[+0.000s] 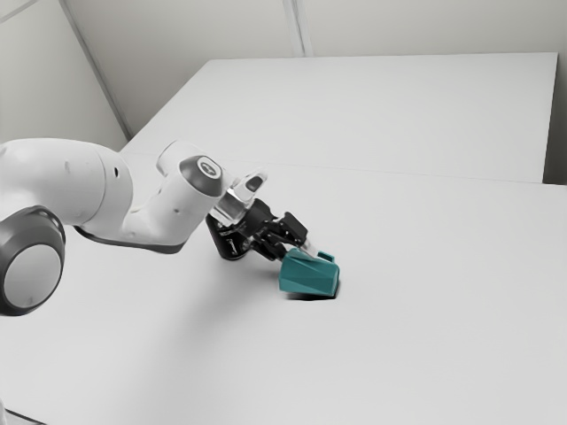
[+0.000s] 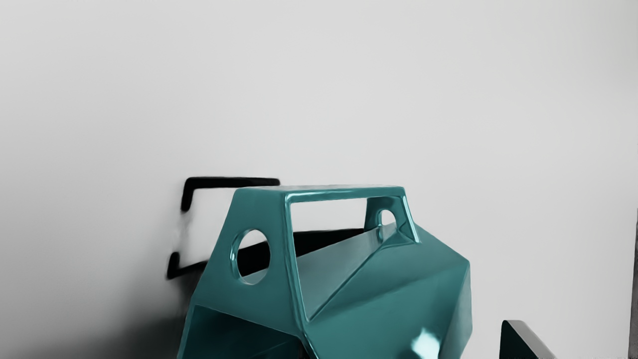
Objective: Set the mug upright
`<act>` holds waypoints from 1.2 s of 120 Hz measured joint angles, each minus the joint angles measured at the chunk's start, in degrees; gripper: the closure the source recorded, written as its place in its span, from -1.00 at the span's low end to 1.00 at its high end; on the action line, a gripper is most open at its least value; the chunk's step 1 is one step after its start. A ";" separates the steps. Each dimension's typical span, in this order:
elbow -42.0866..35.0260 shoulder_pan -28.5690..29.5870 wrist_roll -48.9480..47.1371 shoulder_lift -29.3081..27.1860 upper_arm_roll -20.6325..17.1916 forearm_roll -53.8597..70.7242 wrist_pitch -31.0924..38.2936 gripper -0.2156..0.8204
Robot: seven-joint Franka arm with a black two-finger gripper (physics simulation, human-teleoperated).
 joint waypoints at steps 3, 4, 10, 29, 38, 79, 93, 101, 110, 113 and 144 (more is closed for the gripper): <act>0.00 -0.03 0.16 0.04 0.00 -0.13 -0.04 -0.01; 0.00 -0.04 0.21 0.05 0.00 -0.17 -0.05 0.00; 0.00 -0.11 0.50 0.12 -0.04 -0.36 -0.10 0.05; 0.31 -0.41 1.26 0.15 -0.04 -0.60 -0.27 0.46; 0.51 -0.50 1.51 0.05 -0.07 -0.56 -0.35 0.57; 0.57 -2.75 1.72 -3.39 0.05 -0.30 -0.53 0.84; -0.01 -3.42 0.94 -6.02 0.28 2.85 -0.53 0.85; 0.16 -3.11 0.21 -7.98 0.29 7.10 -0.52 0.86; 0.12 -2.68 -0.66 -9.89 0.30 11.53 -0.52 0.85; -0.02 -2.62 -1.00 -10.51 0.31 12.93 -0.57 0.85; -0.83 -2.44 -6.25 -13.03 1.59 31.18 -2.38 0.86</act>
